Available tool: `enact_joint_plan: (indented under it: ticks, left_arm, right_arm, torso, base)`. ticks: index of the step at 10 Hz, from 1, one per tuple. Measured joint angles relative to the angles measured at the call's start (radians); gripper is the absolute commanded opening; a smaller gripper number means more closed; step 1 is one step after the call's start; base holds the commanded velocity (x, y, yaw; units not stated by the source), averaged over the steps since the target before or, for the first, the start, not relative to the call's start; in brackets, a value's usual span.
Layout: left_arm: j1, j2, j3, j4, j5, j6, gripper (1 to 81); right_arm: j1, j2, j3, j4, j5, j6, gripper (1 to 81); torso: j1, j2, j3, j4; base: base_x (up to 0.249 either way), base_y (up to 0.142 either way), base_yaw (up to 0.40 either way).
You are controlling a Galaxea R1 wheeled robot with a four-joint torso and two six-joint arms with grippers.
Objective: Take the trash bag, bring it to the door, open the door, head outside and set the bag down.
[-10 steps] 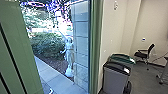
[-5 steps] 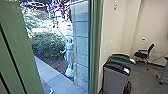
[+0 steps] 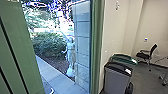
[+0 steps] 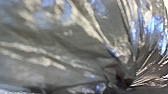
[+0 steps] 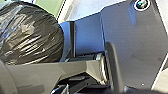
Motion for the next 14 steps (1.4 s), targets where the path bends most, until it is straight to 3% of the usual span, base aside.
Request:
enact_joint_plan:
  ticks: [6,11,14]
  left_arm:
    - [0.015,-0.031,0.025,0.016,-0.012,0.0,1.0]
    - [0.025,-0.1,0.144,0.016,-0.05,0.0,1.0]
    - [0.028,-0.105,0.148,0.017,-0.05,0.0,1.0]
  right_arm:
    - [-0.005,-0.014,0.006,0.004,0.001,-0.008,81.1]
    - [-0.005,-0.092,0.167,0.004,0.008,-0.009,81.1]
    - [-0.008,-0.09,0.159,0.004,0.013,-0.009,81.1]
  torso:
    - [0.0,0.0,0.0,0.0]
    - [0.0,0.0,0.0,0.0]
    - [0.0,0.0,0.0,0.0]
  base:
    - [0.0,0.0,0.182]
    - [0.0,0.0,0.186]
    - [0.0,0.0,0.187]
